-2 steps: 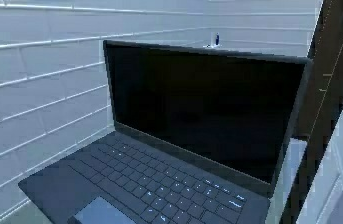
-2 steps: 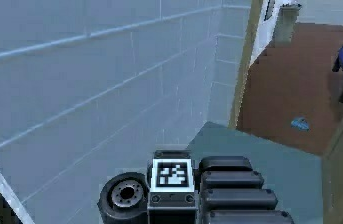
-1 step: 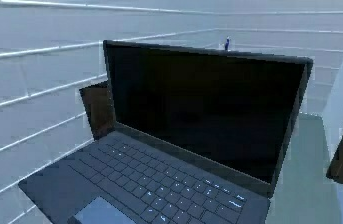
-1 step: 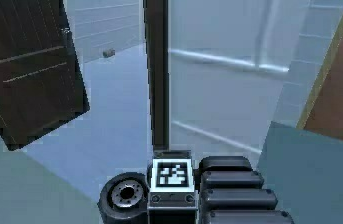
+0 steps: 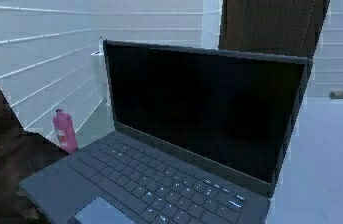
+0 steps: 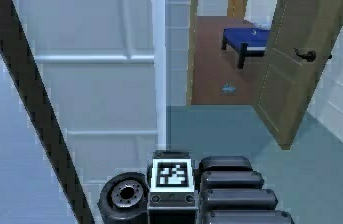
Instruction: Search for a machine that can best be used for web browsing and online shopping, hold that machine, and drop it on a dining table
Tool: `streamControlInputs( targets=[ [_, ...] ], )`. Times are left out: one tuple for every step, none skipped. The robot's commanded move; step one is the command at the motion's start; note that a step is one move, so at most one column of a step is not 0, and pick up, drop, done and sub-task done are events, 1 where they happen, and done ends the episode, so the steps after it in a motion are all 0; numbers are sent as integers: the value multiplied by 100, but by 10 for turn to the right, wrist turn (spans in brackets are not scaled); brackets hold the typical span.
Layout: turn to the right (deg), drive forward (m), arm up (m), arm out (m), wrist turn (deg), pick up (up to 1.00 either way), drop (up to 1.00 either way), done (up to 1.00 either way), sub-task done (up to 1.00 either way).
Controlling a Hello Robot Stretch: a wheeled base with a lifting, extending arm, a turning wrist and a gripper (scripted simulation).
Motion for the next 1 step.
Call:
streamControlInputs(
  targets=[
    [0, 5, 0, 0, 0, 0, 0, 0, 0]
  ],
)
